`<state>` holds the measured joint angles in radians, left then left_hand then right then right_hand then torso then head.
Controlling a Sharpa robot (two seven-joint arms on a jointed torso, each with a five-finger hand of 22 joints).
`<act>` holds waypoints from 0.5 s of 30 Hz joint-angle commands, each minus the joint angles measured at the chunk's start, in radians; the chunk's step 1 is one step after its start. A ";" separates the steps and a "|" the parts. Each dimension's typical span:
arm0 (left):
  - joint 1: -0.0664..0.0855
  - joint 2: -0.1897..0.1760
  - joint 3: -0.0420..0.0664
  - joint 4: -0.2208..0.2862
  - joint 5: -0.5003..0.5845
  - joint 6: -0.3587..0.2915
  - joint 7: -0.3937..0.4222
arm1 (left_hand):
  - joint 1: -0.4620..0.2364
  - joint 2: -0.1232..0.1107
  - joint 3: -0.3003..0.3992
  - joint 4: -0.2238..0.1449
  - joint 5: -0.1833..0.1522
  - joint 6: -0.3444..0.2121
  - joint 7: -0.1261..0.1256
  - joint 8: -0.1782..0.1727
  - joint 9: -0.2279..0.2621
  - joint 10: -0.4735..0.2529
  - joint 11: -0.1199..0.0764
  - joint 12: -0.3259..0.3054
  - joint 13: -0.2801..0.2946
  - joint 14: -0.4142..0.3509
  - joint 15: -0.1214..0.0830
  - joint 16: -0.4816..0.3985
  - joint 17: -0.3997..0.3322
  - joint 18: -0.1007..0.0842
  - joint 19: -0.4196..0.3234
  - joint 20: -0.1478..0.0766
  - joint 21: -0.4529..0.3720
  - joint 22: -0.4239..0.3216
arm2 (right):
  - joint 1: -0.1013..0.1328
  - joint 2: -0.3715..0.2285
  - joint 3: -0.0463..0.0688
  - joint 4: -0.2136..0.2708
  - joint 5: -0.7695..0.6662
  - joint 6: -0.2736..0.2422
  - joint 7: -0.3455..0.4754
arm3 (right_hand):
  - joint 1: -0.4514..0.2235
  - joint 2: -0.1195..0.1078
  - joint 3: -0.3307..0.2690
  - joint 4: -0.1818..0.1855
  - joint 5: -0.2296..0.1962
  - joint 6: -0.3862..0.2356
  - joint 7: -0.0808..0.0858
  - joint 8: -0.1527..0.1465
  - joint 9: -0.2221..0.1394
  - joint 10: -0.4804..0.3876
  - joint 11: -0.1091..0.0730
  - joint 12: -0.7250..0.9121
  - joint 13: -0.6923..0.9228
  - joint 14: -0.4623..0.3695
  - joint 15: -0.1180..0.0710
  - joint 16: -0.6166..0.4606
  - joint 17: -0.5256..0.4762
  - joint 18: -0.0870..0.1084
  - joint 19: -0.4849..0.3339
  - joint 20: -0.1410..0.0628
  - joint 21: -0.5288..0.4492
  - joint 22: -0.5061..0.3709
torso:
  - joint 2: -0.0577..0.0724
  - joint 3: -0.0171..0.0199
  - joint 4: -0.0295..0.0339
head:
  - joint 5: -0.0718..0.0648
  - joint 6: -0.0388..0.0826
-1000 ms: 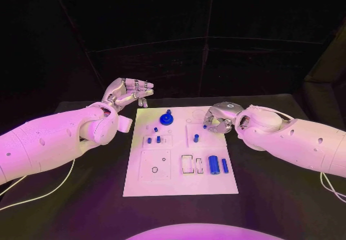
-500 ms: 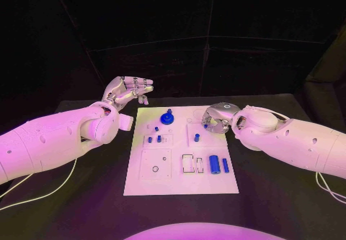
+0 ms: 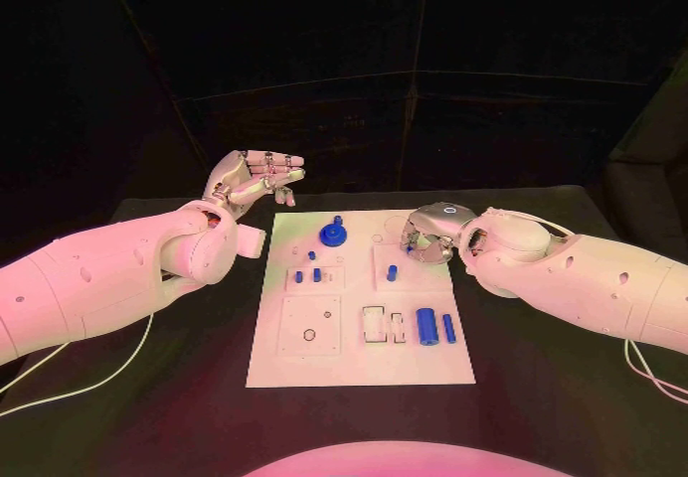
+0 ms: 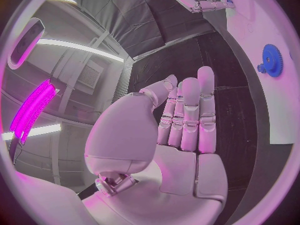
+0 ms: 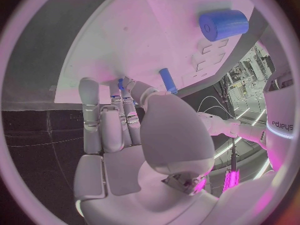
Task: Assemble the parts on the task board
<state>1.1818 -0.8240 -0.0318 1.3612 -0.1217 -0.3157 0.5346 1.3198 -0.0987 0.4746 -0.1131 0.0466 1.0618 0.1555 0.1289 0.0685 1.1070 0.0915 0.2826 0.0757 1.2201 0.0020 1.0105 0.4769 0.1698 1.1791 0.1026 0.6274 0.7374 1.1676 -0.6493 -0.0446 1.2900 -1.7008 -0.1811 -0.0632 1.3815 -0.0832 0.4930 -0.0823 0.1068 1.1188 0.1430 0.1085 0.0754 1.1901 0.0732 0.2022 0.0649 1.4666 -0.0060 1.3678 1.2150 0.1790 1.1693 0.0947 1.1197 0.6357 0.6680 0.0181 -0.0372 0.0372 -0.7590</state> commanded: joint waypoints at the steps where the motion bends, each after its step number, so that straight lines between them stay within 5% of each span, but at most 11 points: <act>1: 0.001 0.002 0.001 0.000 0.008 0.007 0.007 | 0.004 0.007 -0.005 -0.003 0.004 -0.004 0.004 0.003 -0.001 -0.010 -0.001 0.005 -0.002 -0.008 0.003 -0.006 -0.002 0.013 -0.004 0.001 -0.005 -0.002 | -0.003 0.001 -0.003 0.001 -0.016 0.024 -0.030 | 0.006 0.023 0.018 -0.005 -0.014 0.015 -0.001 0.005 0.001 0.018 -0.006 0.004 0.006 0.044 -0.009 0.011 0.007 -0.021 0.012 -0.005 0.013 0.017 | 0.000 0.0002 -0.0002 | -0.001 -0.001; 15: 0.001 0.001 0.001 -0.004 0.008 0.011 -0.015 | 0.026 0.010 0.000 -0.022 0.004 -0.016 0.012 0.000 -0.002 -0.028 0.005 0.008 -0.003 -0.015 0.005 -0.007 -0.005 0.013 -0.005 0.001 -0.005 -0.001 | -0.003 -0.031 -0.002 0.050 -0.043 -0.125 -0.045 | 0.008 0.014 0.065 -0.036 0.017 0.016 0.004 -0.012 -0.004 0.020 -0.001 -0.011 0.004 0.045 -0.007 0.019 0.014 -0.024 0.011 -0.007 0.035 0.039 | -0.001 -0.0001 -0.0003 | 0.000 -0.004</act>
<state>1.1818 -0.8231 -0.0320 1.3576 -0.1193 -0.3142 0.5253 1.3390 -0.0874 0.4758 -0.1288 0.0466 1.0500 0.1667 0.1288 0.0671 1.0865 0.0978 0.2864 0.0734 1.2130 0.0092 1.0105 0.4732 0.1694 1.1791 0.1026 0.6274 0.7364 1.1616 -0.6734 -0.0479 1.3298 -1.7276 -0.2297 -0.0954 1.3883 -0.0665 0.5509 -0.1180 0.1158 1.1286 0.1428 0.1030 0.0727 1.1991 0.0748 0.1960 0.0690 1.4650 -0.0075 1.3809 1.2284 0.1628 1.1763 0.0876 1.1502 0.6728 0.6672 0.0184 -0.0376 0.0377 -0.7629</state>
